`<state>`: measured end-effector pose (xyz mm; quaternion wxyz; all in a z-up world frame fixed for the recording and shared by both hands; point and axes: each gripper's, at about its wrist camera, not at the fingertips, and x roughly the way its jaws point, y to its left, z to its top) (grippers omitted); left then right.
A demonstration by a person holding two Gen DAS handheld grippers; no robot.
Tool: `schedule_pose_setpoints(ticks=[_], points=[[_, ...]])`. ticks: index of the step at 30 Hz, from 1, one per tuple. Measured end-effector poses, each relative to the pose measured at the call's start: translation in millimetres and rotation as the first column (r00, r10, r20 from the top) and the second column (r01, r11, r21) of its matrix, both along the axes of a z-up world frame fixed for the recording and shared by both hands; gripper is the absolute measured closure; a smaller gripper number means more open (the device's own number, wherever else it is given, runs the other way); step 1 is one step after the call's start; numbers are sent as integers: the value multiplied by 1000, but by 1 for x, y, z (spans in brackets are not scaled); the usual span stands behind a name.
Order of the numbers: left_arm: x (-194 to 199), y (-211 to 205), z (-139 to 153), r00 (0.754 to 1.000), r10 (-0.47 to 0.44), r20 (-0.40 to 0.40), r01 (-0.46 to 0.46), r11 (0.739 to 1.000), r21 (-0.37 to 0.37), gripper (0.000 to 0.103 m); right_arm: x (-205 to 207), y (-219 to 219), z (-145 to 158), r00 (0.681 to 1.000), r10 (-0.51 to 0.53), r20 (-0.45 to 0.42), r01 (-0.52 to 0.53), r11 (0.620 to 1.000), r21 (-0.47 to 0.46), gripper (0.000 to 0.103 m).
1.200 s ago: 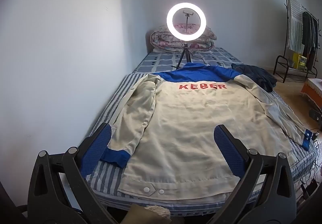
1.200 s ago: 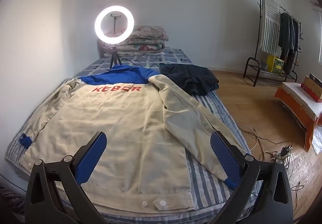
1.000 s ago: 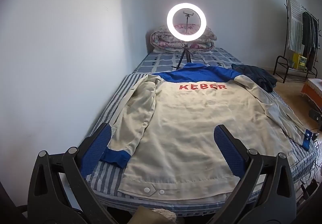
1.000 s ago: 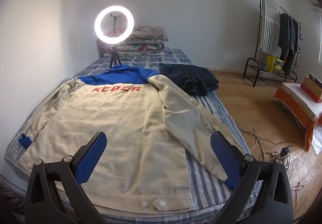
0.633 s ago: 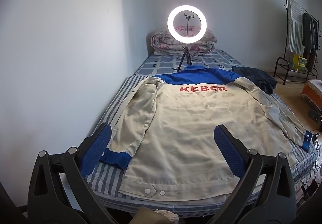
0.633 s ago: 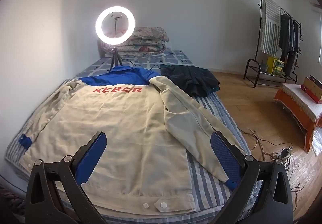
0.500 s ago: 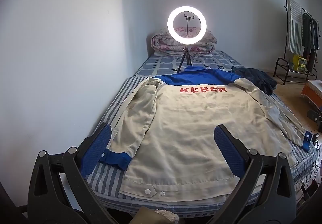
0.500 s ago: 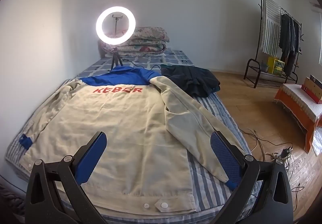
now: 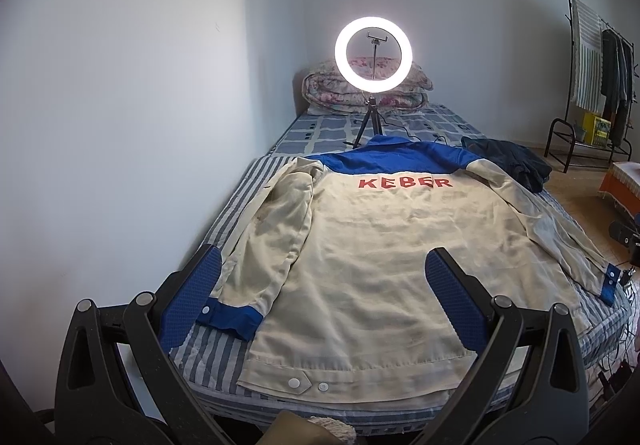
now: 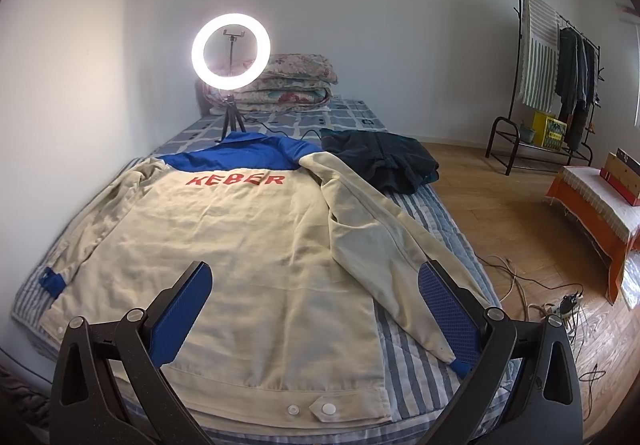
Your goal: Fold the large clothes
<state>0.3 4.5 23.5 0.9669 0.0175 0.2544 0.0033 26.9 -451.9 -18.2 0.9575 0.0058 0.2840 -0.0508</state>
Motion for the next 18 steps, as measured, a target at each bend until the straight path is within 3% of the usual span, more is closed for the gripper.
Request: schedule_pose_setpoints(ticks=[18], points=[[0,0,4,1000,2,5,-2,1000,0,0,3,6,2,1000,7,6,-7,1000,11,0]])
